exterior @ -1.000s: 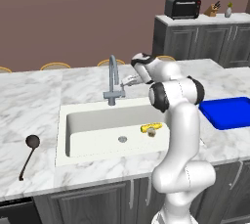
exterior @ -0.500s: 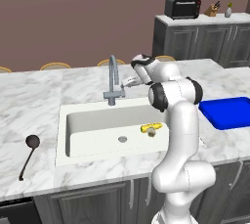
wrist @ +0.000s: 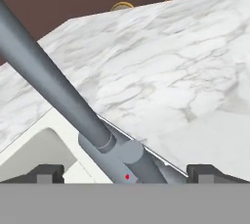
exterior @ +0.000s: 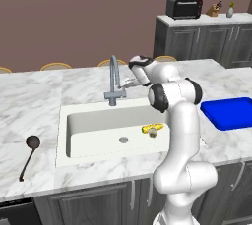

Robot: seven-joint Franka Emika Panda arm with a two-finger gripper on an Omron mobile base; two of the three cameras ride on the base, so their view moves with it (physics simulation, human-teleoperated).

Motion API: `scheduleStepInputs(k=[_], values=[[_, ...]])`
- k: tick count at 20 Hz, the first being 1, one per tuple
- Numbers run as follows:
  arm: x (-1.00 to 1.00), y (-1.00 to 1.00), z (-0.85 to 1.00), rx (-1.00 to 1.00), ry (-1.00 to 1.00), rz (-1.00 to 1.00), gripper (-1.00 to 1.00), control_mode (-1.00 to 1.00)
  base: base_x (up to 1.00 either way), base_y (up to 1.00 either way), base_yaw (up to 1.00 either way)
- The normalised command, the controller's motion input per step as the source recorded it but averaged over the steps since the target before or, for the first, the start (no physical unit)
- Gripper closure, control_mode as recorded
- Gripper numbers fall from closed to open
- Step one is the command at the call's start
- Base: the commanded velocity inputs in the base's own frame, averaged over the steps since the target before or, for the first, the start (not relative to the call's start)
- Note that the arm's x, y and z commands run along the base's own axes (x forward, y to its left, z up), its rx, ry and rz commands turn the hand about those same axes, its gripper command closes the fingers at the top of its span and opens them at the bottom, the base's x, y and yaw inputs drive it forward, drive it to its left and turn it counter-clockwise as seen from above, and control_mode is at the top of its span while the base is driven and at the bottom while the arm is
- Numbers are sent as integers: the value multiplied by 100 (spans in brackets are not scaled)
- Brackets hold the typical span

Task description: Pick up all produce items and place them in the sink. Turn on the sink faucet to wash them. Then turn the sink off and put them in the tray.

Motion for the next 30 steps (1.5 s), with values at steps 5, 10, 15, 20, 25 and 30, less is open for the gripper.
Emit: scheduleStepInputs(k=[5, 10, 15, 20, 25, 30], values=[[26, 6, -6, 0, 0, 0, -100, -100, 0, 0, 0], [39, 0, -18, 0, 0, -1, -100, -100, 0, 0, 0], [37, 0, -27, 0, 4, -3, -100, -100, 0, 0, 0], [22, -4, -47, 0, 9, -6, -100, -100, 0, 0, 0], [10, -4, -52, -1, 9, -6, 100, -100, 0, 0, 0], [1, -6, -34, 0, 3, -7, 100, -100, 0, 0, 0]])
